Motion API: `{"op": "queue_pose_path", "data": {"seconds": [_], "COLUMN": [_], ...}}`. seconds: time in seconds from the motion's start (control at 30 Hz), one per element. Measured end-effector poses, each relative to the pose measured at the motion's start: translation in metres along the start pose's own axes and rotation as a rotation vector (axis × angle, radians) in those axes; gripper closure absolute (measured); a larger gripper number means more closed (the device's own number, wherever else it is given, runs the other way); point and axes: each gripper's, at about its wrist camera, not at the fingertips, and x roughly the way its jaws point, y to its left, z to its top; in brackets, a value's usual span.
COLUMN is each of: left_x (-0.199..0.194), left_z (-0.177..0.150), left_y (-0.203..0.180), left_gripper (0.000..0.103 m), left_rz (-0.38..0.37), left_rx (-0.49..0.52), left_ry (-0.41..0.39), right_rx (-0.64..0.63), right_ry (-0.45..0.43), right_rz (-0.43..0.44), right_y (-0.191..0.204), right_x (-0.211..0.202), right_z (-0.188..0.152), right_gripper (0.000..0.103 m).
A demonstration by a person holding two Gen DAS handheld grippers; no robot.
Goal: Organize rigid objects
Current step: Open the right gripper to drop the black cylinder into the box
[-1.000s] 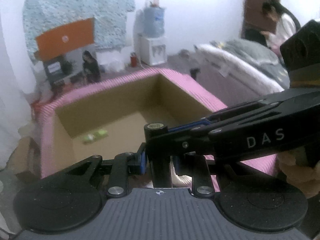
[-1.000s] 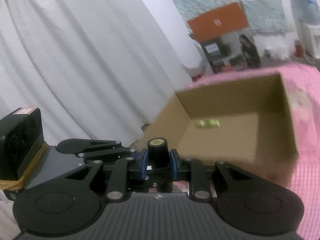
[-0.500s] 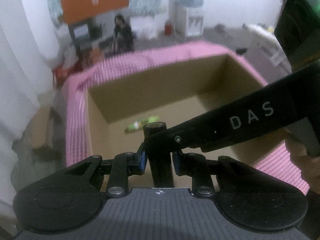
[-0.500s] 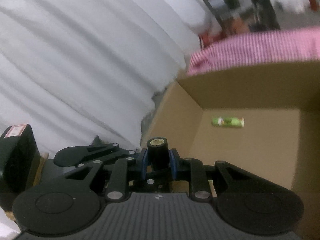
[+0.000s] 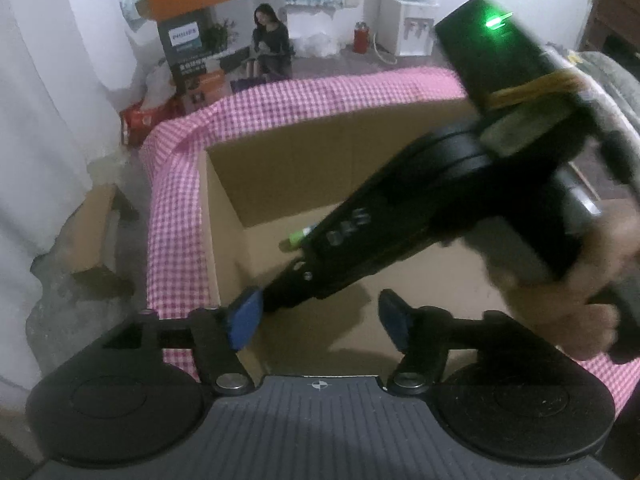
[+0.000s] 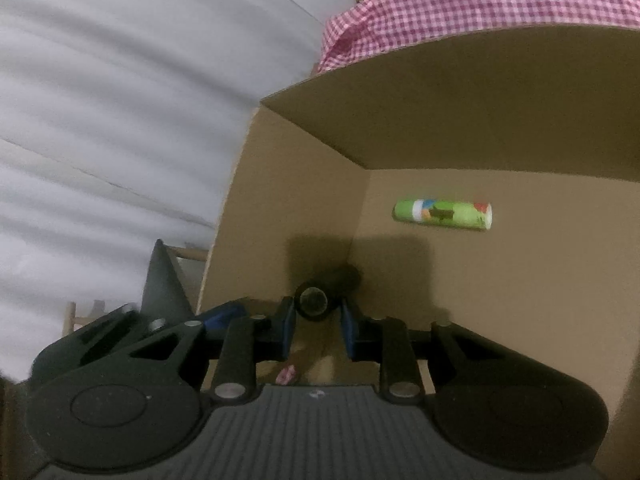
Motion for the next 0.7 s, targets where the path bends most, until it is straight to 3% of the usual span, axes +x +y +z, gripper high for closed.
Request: {"op": "queue_pose_path", "data": {"seconds": [0.27, 0.3, 0.4, 0.43, 0.7], "left_x": [-0.009, -0.011, -0.017, -0.018, -0.037], "left_z": [0.002, 0.002, 0.0, 0.0, -0.004], "left_y": [0.003, 0.004, 0.004, 0.004, 0.006], "left_gripper": [0.027, 0.025, 0.018, 0.018, 0.015], "left_rz": [-0.015, -0.02, -0.028, -0.03, -0.042], "left_rx": [-0.022, -0.025, -0.03, -0.03, -0.044], "left_ry": [-0.04, -0.046, -0.067, -0.072, -0.134], "right_rx": [0.013, 0.015, 0.022, 0.018, 0.02], "right_ry": [-0.043, -0.049, -0.082, -0.094, -0.158], "right_rz": [-0.046, -0.042, -0.053, -0.059, -0.027], "right_y": [0.002, 0.001, -0.002, -0.002, 0.004], "right_x": [0.002, 0.0, -0.004, -0.004, -0.033], "right_z": [0.021, 0.023, 0.025, 0.026, 0.019], "right_gripper": [0.075, 0.072, 0.049, 0.048, 0.048]}}
